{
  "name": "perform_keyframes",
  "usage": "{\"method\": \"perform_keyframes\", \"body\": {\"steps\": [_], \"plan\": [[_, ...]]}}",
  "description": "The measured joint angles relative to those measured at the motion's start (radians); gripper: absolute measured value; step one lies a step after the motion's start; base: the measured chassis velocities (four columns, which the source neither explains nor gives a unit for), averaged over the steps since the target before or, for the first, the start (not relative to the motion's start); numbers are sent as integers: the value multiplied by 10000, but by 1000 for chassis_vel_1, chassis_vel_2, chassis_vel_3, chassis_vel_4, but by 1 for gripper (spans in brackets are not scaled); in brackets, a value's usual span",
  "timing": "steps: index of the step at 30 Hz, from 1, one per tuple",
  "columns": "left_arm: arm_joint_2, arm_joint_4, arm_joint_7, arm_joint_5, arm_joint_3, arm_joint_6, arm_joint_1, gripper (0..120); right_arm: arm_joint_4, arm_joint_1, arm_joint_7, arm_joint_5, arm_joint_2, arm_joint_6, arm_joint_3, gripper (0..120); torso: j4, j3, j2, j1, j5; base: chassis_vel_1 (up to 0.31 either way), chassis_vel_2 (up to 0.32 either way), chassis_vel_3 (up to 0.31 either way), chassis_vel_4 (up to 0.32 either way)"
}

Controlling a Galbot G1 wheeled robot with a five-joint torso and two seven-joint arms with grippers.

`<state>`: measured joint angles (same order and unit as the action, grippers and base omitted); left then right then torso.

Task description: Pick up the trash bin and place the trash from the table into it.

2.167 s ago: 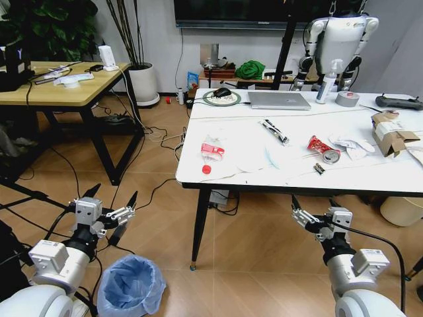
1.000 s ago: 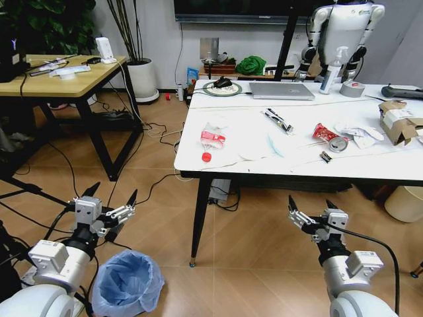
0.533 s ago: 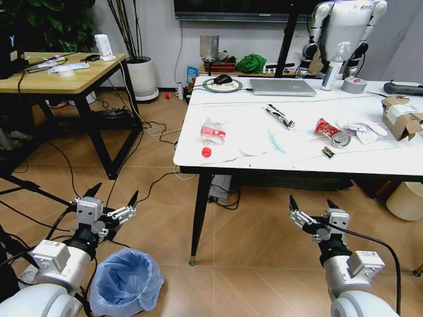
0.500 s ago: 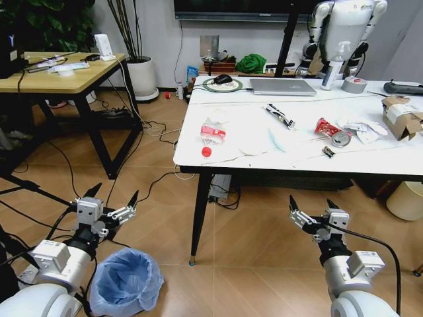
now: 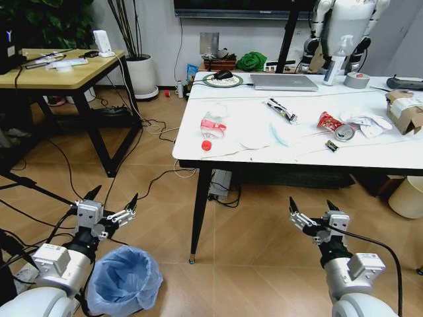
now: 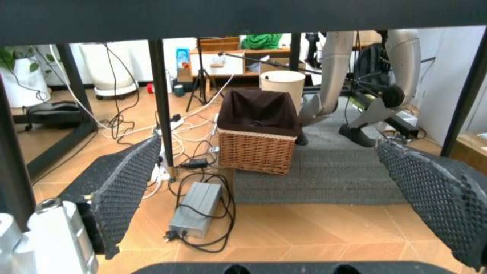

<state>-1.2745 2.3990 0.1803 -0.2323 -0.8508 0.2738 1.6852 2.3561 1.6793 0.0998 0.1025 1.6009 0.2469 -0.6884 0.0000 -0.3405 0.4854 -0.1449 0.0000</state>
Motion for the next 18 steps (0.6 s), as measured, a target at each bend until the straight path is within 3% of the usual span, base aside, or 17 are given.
{"method": "perform_keyframes", "body": {"steps": [18], "plan": [[293,28,-489,38,-24,220,-509,100,-234,-228,-1037,392,-747,-721,141,100,-1,447,-696,247,1,0,0,0,0]]}}
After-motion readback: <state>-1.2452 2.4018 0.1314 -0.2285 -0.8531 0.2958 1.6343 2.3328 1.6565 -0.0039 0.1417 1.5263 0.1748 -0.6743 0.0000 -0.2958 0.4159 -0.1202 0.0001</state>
